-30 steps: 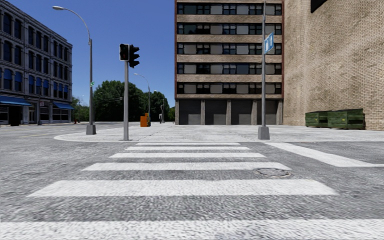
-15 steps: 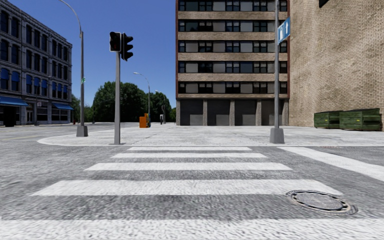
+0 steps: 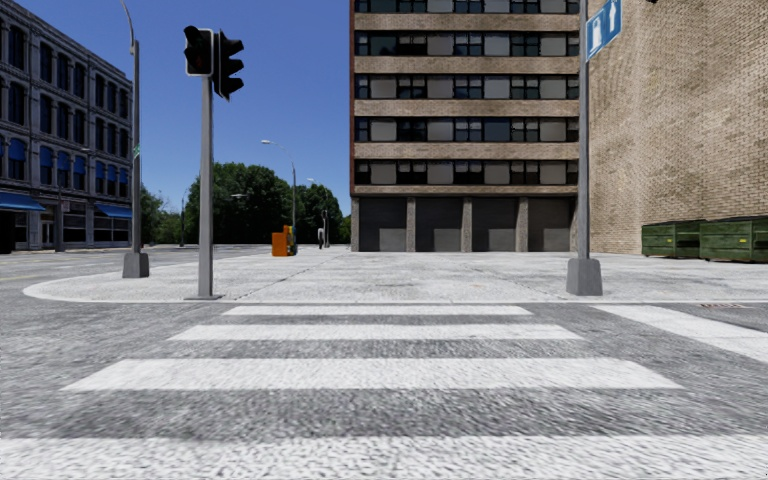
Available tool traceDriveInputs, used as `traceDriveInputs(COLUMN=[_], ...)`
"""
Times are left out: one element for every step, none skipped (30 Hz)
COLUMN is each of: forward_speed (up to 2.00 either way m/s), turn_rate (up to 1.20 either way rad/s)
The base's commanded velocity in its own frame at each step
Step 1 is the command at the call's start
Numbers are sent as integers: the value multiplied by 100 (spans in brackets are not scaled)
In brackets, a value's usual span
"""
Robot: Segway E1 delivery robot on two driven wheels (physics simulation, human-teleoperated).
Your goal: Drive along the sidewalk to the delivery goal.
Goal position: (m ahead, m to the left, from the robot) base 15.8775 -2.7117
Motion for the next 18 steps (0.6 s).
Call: traceDriveInputs(forward_speed=[200,200,200,200,200,200,200,200,200,200,200,200,200,200,200,200,200,200], turn_rate=[0,0,0,0,0,0,0,0,0,0,0,0,0,0,0,0,0,0])
